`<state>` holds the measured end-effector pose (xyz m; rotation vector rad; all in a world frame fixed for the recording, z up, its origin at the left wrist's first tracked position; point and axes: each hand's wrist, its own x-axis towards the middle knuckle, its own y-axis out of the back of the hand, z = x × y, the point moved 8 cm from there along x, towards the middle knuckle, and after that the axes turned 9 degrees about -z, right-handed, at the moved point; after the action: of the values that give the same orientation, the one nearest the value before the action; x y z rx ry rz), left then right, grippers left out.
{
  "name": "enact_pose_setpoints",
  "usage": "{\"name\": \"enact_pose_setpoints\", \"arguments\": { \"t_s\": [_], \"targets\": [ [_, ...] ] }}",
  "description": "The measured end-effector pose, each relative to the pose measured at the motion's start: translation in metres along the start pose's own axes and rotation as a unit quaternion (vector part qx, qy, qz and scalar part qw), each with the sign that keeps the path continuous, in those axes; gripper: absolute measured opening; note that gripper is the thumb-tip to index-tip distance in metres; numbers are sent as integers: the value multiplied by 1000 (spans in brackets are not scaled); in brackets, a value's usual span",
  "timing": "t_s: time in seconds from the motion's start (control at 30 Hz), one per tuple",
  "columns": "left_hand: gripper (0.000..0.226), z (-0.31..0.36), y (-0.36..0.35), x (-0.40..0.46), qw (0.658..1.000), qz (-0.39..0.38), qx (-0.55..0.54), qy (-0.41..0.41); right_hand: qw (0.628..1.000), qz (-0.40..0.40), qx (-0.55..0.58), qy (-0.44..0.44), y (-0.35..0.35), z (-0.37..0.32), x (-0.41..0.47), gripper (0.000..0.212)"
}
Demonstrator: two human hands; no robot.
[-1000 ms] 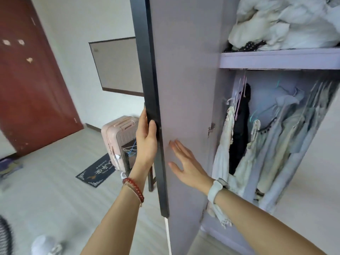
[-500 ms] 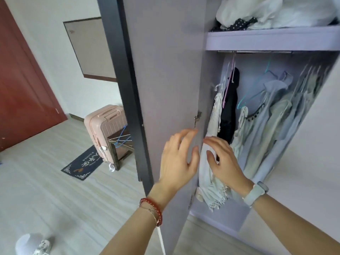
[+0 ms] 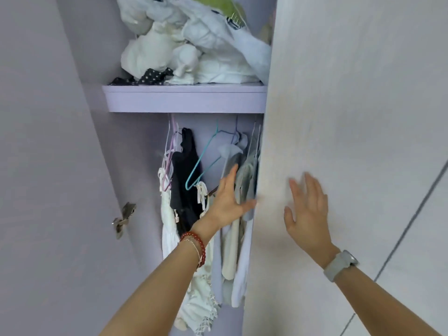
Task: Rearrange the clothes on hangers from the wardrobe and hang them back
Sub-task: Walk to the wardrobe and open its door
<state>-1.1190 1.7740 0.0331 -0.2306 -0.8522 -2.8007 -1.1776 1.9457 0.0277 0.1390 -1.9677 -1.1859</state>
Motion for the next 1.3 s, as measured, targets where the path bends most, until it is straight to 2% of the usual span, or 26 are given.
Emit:
{"name": "enact_pose_setpoints", "arguments": {
  "t_s": [0.1, 0.17, 0.3, 0.53, 0.67, 0.83, 1.0, 1.1, 1.17, 1.3],
  "targets": [
    [100, 28, -27, 44, 995, -28, -88, -40, 998, -11, -55, 1, -9, 22, 10, 62],
    [93, 39, -34, 55, 987, -20, -144, -70, 998, -21, -62, 6, -14, 29, 11, 64],
    [77, 43, -36, 47, 981, -5, -175, -80, 999, -28, -35, 0, -17, 33, 8, 64],
    [80, 55, -49, -13, 979, -85, -160, -96, 991, -33, 121, -40, -1, 13, -51, 65],
    [72, 76, -66, -58, 961, -173, -144, -159, 975, -25, 200, -90, 22, -8, -102, 69],
    [58, 111, -95, -97, 931, -242, -109, -250, 969, -17, 212, -123, 51, -14, -161, 74],
    [51, 149, -138, -120, 895, -304, -70, -319, 956, 16, 218, -194, 87, 12, -213, 74],
    [52, 173, -174, -129, 874, -341, -50, -343, 941, 40, 239, -237, 115, 27, -238, 66],
    [56, 188, -201, -132, 860, -366, -25, -356, 935, 75, 235, -256, 134, 40, -256, 50],
    [65, 229, -250, -133, 833, -356, 42, -421, 909, 192, 162, -334, 174, 74, -298, 20]
  ]
}}
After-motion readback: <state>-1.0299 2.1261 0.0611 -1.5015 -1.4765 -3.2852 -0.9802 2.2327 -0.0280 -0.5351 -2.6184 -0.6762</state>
